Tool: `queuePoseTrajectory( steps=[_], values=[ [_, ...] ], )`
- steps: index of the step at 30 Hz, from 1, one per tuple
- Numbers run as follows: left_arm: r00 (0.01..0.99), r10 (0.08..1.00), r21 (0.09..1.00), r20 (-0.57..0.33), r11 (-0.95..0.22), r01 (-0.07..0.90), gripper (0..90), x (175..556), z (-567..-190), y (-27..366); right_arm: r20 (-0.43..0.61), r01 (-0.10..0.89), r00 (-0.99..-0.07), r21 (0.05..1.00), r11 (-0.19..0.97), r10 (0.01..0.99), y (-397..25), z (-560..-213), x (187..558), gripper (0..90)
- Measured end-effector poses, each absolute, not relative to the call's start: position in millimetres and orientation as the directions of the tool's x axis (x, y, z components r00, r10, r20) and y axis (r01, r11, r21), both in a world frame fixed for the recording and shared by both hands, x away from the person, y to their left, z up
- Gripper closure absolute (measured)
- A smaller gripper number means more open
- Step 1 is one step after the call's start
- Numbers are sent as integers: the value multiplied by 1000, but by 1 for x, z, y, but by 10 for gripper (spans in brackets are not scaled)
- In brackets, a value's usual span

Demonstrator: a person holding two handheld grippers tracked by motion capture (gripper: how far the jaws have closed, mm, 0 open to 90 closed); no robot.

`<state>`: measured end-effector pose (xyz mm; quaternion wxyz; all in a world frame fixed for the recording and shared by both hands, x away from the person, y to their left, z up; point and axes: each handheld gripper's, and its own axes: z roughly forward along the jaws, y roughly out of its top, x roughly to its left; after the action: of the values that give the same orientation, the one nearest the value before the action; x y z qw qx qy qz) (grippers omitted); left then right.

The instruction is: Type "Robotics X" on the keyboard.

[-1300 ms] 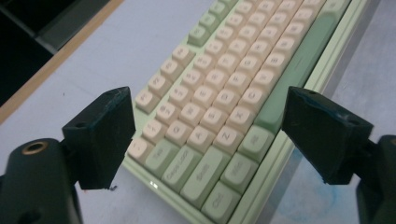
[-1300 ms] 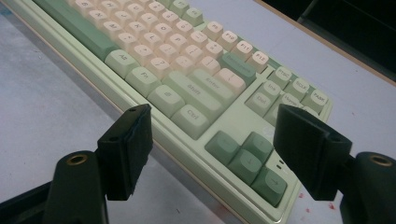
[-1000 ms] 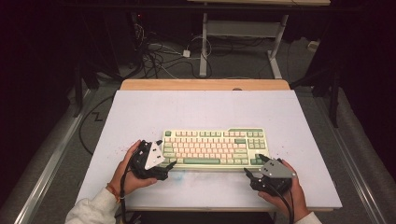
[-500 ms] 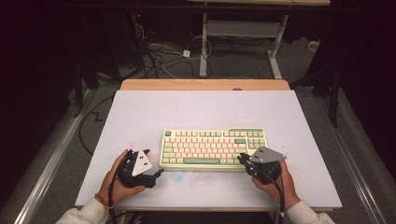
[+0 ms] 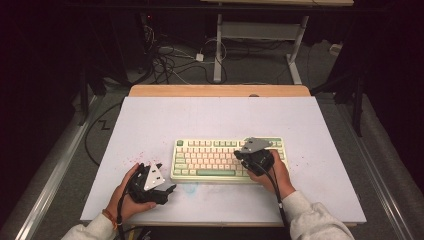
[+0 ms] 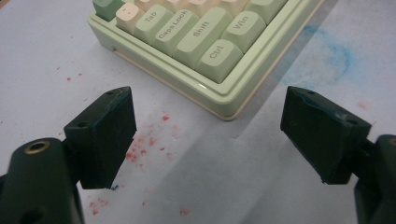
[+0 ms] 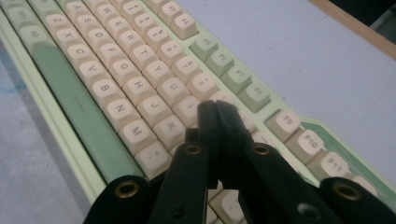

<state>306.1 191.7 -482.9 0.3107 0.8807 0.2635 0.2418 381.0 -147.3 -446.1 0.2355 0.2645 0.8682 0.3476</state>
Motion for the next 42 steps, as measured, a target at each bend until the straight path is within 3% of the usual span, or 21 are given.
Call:
queuePoseTrajectory(
  steps=[13, 19, 29, 30, 34, 35, 42],
  values=[
    [752, 598, 659, 277, -688, 304, 170, 307, -484, 190, -238, 332, -753, 667, 667, 614, -133, -454, 394, 879],
    [747, 605, 668, 276, -680, 303, 170, 306, -482, 192, -219, 292, -758, 728, 620, 614, -138, -446, 386, 855],
    [743, 607, 669, 281, -679, 301, 170, 305, -481, 192, -195, 245, -739, 815, 526, 645, -167, -429, 366, 625],
    [744, 606, 669, 280, -679, 302, 170, 305, -481, 192, -209, 225, -735, 822, 523, 645, -172, -426, 361, 558],
    [744, 607, 670, 278, -678, 302, 170, 305, -481, 192, -221, 214, -719, 831, 513, 658, -179, -424, 355, 465],
    [744, 608, 671, 278, -677, 303, 169, 305, -481, 192, -229, 206, -708, 838, 505, 668, -183, -423, 350, 404],
    [731, 629, 682, 265, -658, 318, 190, 305, -479, 192, -261, 184, -670, 848, 497, 695, -196, -423, 336, 323]
  ],
)
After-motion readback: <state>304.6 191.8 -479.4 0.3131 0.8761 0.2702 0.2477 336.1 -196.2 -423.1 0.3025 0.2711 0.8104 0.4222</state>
